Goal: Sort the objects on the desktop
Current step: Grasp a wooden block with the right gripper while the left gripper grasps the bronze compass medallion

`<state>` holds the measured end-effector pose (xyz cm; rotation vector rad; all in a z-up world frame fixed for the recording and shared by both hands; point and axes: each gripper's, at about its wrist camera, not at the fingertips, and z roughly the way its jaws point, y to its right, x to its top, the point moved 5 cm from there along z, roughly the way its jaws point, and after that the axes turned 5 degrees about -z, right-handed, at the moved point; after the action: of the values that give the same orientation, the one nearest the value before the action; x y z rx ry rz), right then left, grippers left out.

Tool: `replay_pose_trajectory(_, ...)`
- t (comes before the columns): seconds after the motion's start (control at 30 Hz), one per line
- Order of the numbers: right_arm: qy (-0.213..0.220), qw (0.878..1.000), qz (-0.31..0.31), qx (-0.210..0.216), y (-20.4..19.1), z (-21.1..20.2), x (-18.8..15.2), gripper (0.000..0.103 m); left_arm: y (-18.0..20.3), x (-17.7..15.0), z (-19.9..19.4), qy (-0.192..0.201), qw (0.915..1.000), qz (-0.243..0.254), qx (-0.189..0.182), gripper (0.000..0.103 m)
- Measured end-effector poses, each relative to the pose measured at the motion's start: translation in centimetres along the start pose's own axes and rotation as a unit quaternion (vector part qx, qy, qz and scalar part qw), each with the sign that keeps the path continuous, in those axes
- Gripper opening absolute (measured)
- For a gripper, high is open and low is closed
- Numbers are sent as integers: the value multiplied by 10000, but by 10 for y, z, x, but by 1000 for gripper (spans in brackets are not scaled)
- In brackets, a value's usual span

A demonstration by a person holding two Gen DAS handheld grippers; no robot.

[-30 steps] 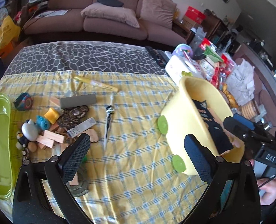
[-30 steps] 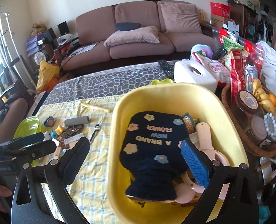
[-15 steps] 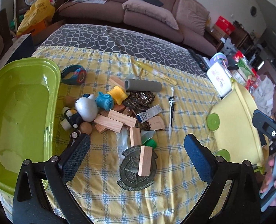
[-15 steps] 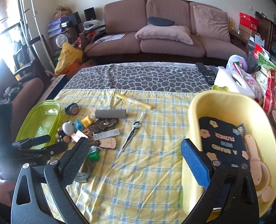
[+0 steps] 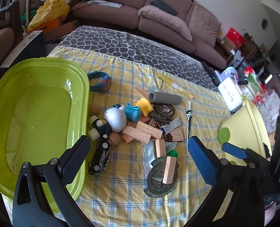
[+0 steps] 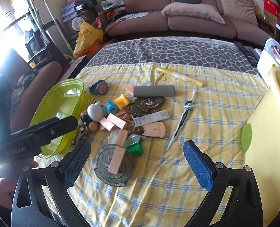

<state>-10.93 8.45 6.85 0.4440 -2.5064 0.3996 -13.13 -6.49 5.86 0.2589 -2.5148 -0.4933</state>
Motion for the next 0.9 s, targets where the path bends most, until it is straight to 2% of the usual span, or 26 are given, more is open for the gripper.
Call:
replay_pose_trajectory(0.07, -91, 10000, -7, -25, -4, 10, -6, 98, -3, 3, 0, 18, 10000, -12, 30, 103)
replay_pose_trajectory(0.2, -226, 9997, -37, -77, -10, 23, -15, 83, -9, 8, 3, -23, 9999, -121, -16, 103)
replay_pose_trajectory(0.4, -355, 9994, -9, -50, -21, 40, -24, 68, -16, 11, 2, -19, 9998, -203, -28, 103)
replay_pose_trajectory(0.53, -499, 9987, -27, -58, -28, 54, -31, 63, -19, 12, 3, -38, 9996, -289, -62, 103)
replay_pose_trajectory(0.63, -636, 9976, -184, -187, -32, 65, -37, 52, -17, 11, 5, -61, 9996, -277, -65, 103)
replay_pose_trajectory(0.67, -667, 9972, -224, -235, -32, 67, -38, 45, -16, 10, 5, -70, 9996, -257, -67, 103)
replay_pose_trajectory(0.73, -631, 9975, -229, -242, -30, 67, -38, 42, -15, 10, 7, -91, 9997, -214, -75, 103)
replay_pose_trajectory(0.77, -624, 9975, -224, -249, -28, 66, -37, 37, -13, 9, 8, -102, 9997, -189, -78, 103)
replay_pose_trajectory(0.83, -599, 9979, -157, -187, -24, 63, -34, 16, -10, 8, 10, -134, 9998, -135, -78, 103)
replay_pose_trajectory(0.9, -518, 9986, -24, -136, -17, 59, -30, 16, -6, 5, 12, -173, 9998, -63, -78, 103)
